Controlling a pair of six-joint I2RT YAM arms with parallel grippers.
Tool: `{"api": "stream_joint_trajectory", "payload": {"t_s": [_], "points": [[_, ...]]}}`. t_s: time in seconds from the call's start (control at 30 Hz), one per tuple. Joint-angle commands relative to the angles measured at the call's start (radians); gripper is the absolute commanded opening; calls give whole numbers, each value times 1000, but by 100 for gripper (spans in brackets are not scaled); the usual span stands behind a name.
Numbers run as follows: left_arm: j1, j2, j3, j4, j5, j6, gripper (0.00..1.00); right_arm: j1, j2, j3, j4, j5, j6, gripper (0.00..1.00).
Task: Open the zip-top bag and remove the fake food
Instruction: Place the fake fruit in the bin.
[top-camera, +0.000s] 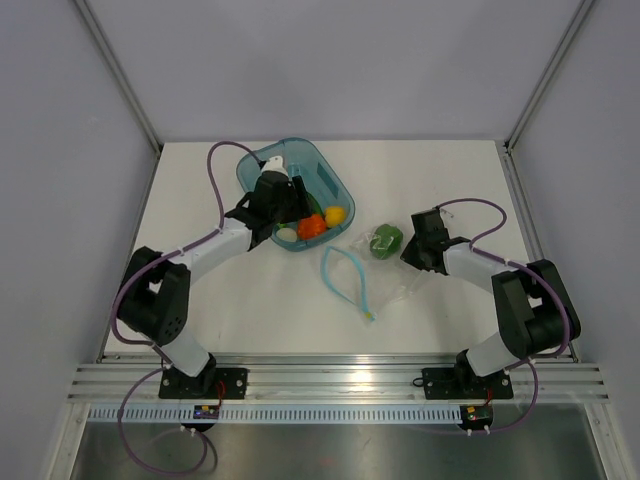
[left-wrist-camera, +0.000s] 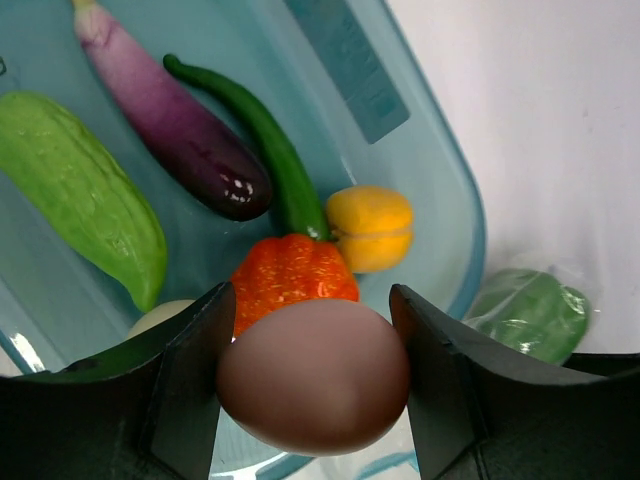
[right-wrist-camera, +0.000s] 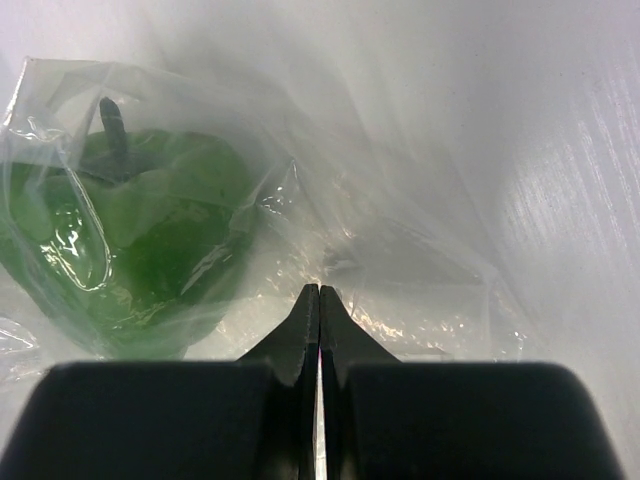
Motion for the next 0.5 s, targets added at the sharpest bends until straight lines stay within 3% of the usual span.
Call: {"api": "stream_joint_trajectory", "payload": {"t_s": [0.0,0.47], "points": [[11,38,26,67,54,18,60,6,-33,-1,11,-7,-13,0],[32,77,-31,143,74,14,87,5,-27,2,11,-9,-15,0]]}}
